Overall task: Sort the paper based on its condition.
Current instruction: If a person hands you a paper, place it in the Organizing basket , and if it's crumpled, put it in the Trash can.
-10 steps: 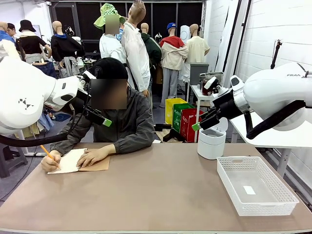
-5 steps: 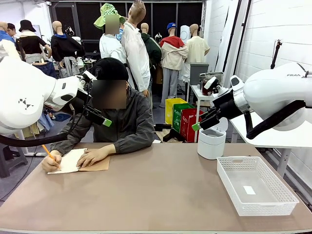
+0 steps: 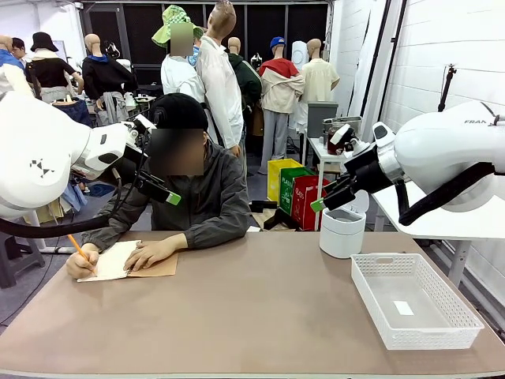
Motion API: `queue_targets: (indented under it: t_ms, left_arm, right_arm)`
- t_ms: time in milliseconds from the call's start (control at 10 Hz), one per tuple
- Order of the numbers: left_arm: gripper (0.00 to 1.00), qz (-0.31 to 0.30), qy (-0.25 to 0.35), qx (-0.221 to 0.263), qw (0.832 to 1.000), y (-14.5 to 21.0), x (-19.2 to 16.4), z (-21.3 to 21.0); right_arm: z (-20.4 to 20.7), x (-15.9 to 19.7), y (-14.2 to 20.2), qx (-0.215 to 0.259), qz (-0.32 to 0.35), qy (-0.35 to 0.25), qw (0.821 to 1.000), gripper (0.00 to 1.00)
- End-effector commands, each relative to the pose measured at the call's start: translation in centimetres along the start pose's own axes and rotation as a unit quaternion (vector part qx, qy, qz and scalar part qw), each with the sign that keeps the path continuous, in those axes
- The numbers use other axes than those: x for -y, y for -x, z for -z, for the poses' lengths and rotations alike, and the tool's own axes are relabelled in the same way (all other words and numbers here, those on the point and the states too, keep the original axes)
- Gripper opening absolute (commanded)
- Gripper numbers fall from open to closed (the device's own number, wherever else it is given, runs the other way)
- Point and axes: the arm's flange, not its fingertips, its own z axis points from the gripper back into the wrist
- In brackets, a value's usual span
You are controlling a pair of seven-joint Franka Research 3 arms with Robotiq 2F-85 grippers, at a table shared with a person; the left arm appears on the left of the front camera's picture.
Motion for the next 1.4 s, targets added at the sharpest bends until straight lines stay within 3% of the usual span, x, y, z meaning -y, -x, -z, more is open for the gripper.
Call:
queue_targets:
  t_ms: [0,1300]
  left_arm:
    - [1.00,-0.004,0.002,-0.002,1.000,0.03,0.01,-0.04]
    - [1.00,-0.004,0.002,-0.002,1.000,0.03,0.01,-0.04]
  right_arm:
    - [0.24,0.23,0.15,0.006,-0.003,-0.008,1.000,1.00]
    - [0.24,0.23,0.15,0.006,-0.003,-0.008,1.000,1.00]
